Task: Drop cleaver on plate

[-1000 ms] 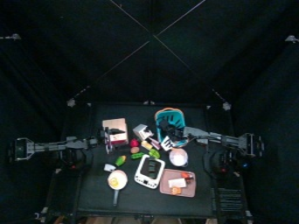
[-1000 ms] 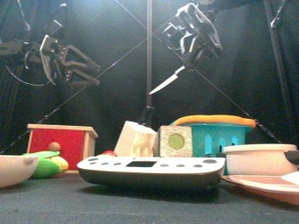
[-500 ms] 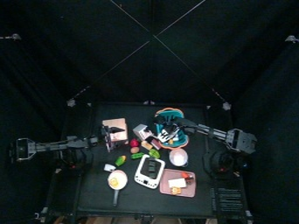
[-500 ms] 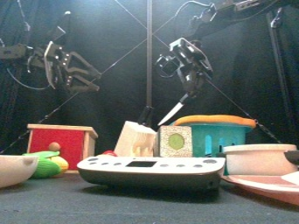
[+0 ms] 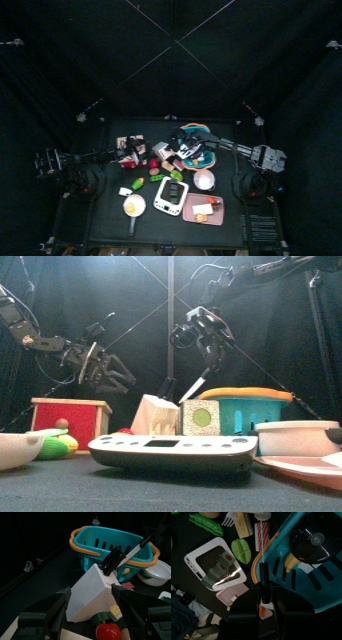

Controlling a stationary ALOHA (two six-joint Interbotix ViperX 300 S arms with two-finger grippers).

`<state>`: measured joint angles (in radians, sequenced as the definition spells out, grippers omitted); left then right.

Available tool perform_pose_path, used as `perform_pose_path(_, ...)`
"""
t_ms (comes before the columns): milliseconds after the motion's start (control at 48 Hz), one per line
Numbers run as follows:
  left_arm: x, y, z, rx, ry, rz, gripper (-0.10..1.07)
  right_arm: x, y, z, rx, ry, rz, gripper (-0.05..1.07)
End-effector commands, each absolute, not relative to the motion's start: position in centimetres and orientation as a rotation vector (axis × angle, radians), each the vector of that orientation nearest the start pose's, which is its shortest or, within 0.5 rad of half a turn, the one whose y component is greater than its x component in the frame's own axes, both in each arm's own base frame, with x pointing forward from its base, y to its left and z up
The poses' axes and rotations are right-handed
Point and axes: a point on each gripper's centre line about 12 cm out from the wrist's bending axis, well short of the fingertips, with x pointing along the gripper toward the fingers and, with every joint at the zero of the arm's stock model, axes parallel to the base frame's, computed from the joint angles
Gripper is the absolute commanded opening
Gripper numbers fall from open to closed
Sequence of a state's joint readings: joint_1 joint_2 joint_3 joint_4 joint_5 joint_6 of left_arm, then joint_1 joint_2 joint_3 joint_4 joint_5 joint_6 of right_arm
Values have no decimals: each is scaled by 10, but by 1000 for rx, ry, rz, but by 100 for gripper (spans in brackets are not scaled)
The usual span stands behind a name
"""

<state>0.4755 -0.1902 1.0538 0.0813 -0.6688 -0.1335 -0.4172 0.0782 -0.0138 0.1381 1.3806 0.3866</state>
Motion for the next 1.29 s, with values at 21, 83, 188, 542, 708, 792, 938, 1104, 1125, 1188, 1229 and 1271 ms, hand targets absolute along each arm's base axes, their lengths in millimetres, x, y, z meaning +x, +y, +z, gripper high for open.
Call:
perform_pose_path(21,291,148,185,-116,148,442,98,370,-150,307,727,1281,-518,51)
perform_pose_path(83,290,153,182,-119,153,458,98,371,-150,305,727,1285,-519,51)
perform_pose_path(188,291,158,179,-127,160,474,98,371,-153,306,730,1280,-524,51)
perform_pose_path(542,299,164,168,-143,187,484,98,376,-155,302,730,1283,-524,51)
perform_pose_path(708,299,165,167,-144,189,486,98,378,-155,305,726,1275,-520,51)
perform_pose_path(792,298,165,166,-145,192,487,98,379,-156,305,730,1274,-519,51)
perform_pose_path(938,298,165,166,-145,192,487,98,380,-154,303,729,1280,-515,51)
perform_pose_path(1104,298,165,166,-144,192,486,98,382,-154,299,727,1290,-515,51)
perform_pose_path(1125,298,165,166,-144,192,486,98,382,-154,300,726,1287,-515,51)
perform_pose_path(1188,297,164,165,-144,195,485,98,382,-154,298,728,1293,-514,51)
perform_pose_path(1229,297,164,165,-145,195,486,98,382,-154,299,729,1291,-515,51)
perform_pose_path(1271,297,165,165,-145,195,488,98,382,-154,299,731,1291,-514,51)
